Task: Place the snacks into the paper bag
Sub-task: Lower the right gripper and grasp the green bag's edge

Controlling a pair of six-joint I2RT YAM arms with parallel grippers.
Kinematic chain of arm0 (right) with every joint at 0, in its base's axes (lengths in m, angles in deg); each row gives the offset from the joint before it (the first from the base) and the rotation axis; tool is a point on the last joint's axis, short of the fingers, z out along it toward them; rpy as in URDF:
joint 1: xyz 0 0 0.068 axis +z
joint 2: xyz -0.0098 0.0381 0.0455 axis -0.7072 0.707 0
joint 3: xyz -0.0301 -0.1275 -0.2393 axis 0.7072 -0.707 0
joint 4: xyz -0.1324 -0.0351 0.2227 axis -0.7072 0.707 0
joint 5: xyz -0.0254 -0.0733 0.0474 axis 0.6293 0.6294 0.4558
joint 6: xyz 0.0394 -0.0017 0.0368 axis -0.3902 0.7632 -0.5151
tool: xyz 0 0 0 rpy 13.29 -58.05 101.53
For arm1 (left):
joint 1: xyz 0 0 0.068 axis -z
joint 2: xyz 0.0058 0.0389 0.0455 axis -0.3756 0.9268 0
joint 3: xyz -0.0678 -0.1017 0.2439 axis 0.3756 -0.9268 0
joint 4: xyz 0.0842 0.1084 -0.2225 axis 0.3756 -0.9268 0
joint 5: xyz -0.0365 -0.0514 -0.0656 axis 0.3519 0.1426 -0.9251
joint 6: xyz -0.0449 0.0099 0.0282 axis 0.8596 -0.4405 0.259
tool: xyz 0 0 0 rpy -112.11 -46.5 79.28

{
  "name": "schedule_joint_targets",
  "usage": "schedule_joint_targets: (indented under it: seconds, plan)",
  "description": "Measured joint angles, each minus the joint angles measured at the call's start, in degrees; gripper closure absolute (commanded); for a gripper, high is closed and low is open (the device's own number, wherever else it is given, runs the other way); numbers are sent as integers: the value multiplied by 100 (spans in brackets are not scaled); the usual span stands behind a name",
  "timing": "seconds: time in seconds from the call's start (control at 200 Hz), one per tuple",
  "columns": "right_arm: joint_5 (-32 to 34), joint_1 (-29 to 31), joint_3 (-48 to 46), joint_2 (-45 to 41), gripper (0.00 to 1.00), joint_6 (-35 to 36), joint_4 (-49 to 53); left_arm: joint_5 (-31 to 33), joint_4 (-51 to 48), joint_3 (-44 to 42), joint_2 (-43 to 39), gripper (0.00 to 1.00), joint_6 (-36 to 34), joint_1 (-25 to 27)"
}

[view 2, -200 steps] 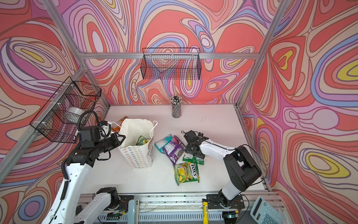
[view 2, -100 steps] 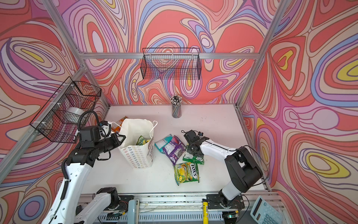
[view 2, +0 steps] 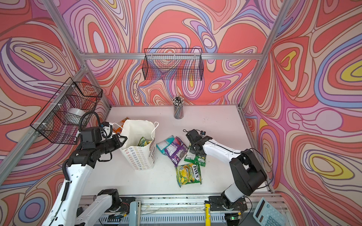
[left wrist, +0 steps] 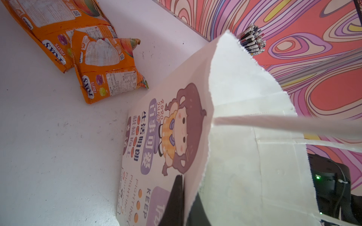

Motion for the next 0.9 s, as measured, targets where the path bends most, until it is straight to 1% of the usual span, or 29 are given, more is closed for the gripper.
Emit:
schedule_joint_targets:
  seconds: [0.01, 0.015, 0.04, 0.285, 0.521, 0.696, 0.761, 0.826, 0.901]
  plan:
    - [9, 0, 2, 0, 5, 37, 15, 0, 0, 2, 0, 100, 2, 0]
    - [11, 0, 4, 0, 3, 37, 20, 0, 0, 2, 0, 100, 0, 0]
    - [42, 0, 9, 0, 2, 31, 50, 2, 0, 2, 0, 100, 0, 0]
    - [120, -2, 291, 345, 2, 273, 229, 0, 0, 2, 0, 100, 0, 0]
    - [-155, -153, 337, 691, 2, 610, 81, -2, 0, 2, 0, 100, 0, 0]
    - [-391, -225, 339, 831, 1, 688, -129, -2, 0, 0, 0, 100, 0, 0]
    - [-514, -262, 319, 866, 2, 684, -273, 0, 0, 2, 0, 100, 0, 0]
    - [-603, -304, 269, 863, 5, 678, -385, -2, 0, 2, 0, 100, 0, 0]
    - [-640, -319, 229, 857, 13, 664, -468, 0, 0, 2, 0, 100, 0, 0]
